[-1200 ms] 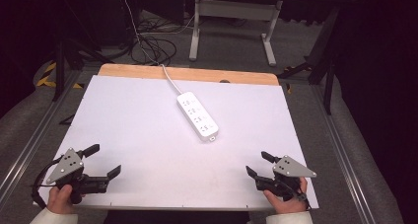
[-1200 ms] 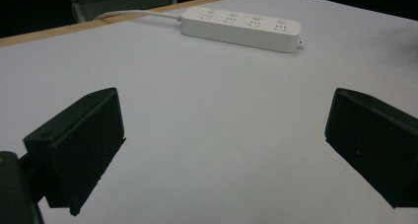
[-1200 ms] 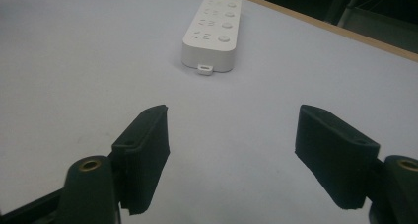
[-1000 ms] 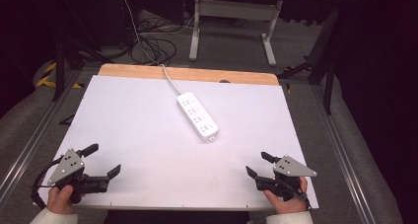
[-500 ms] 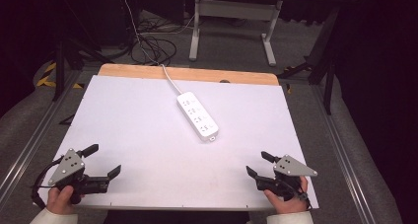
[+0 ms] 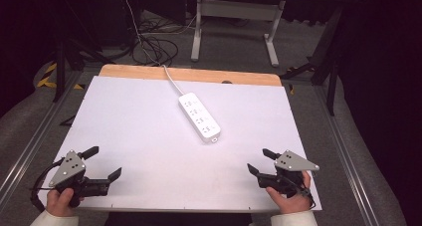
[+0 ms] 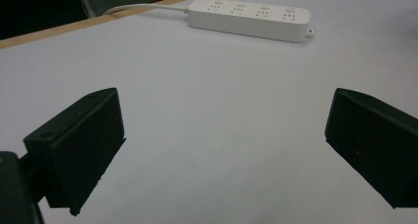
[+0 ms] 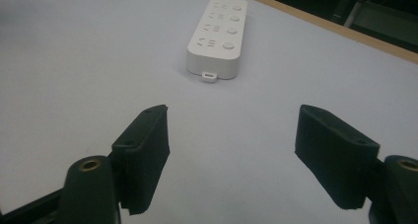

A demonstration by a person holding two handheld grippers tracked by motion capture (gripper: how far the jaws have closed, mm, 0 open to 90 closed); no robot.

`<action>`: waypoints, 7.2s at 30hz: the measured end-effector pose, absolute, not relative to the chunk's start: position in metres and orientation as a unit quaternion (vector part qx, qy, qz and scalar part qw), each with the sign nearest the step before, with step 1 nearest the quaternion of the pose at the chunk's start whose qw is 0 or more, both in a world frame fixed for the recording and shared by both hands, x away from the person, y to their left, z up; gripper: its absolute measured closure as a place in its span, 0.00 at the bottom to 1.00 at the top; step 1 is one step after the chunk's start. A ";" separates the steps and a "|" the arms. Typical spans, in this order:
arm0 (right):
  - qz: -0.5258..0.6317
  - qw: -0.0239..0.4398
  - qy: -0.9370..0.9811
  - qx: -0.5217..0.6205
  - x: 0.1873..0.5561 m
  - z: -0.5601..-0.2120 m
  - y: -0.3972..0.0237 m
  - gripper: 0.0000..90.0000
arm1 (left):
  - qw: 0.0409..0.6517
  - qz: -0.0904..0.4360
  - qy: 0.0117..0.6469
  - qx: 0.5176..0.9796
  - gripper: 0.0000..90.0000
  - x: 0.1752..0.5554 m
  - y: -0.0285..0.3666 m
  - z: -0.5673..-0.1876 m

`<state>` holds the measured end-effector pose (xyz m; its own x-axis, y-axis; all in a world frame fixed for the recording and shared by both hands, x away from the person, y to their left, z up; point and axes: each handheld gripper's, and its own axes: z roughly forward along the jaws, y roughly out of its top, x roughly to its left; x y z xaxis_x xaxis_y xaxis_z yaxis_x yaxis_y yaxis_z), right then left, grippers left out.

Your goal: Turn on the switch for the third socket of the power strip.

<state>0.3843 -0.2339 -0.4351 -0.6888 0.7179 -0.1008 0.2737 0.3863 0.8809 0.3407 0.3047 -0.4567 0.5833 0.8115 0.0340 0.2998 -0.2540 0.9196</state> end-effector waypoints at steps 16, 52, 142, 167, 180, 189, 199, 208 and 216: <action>0.462 0.230 0.806 0.290 0.409 -0.404 -0.210 0.33 | 0.480 0.272 0.374 0.745 0.02 0.341 0.306 -0.456; 0.431 0.252 0.825 0.265 0.466 -0.364 -0.160 0.42 | 0.474 0.273 0.376 0.748 0.02 0.341 0.307 -0.457; 0.374 0.150 0.848 0.346 0.586 -0.455 -0.084 1.00 | 0.478 0.269 0.381 0.745 0.02 0.341 0.310 -0.458; 0.361 0.148 0.847 0.361 0.586 -0.455 -0.081 1.00 | 0.477 0.270 0.382 0.744 0.02 0.340 0.310 -0.458; 0.356 0.139 0.844 0.377 0.588 -0.454 -0.080 1.00 | 0.479 0.272 0.383 0.742 0.02 0.340 0.310 -0.457; 0.347 0.137 0.849 0.375 0.587 -0.453 -0.080 1.00 | 0.478 0.271 0.383 0.743 0.02 0.340 0.309 -0.457; 0.350 0.134 0.844 0.383 0.587 -0.454 -0.080 1.00 | 0.477 0.272 0.381 0.744 0.02 0.340 0.310 -0.457; 0.344 0.135 0.844 0.389 0.587 -0.453 -0.078 1.00 | 0.477 0.271 0.382 0.744 0.02 0.340 0.309 -0.457; 0.349 0.135 0.841 0.392 0.587 -0.454 -0.079 1.00 | 0.477 0.271 0.384 0.743 0.02 0.340 0.310 -0.457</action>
<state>0.5874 -0.0794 -0.4540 -0.6567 0.7528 0.0460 0.5639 0.4495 0.6928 0.3403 0.3096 -0.4570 0.5582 0.8289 0.0371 0.3115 -0.2508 0.9166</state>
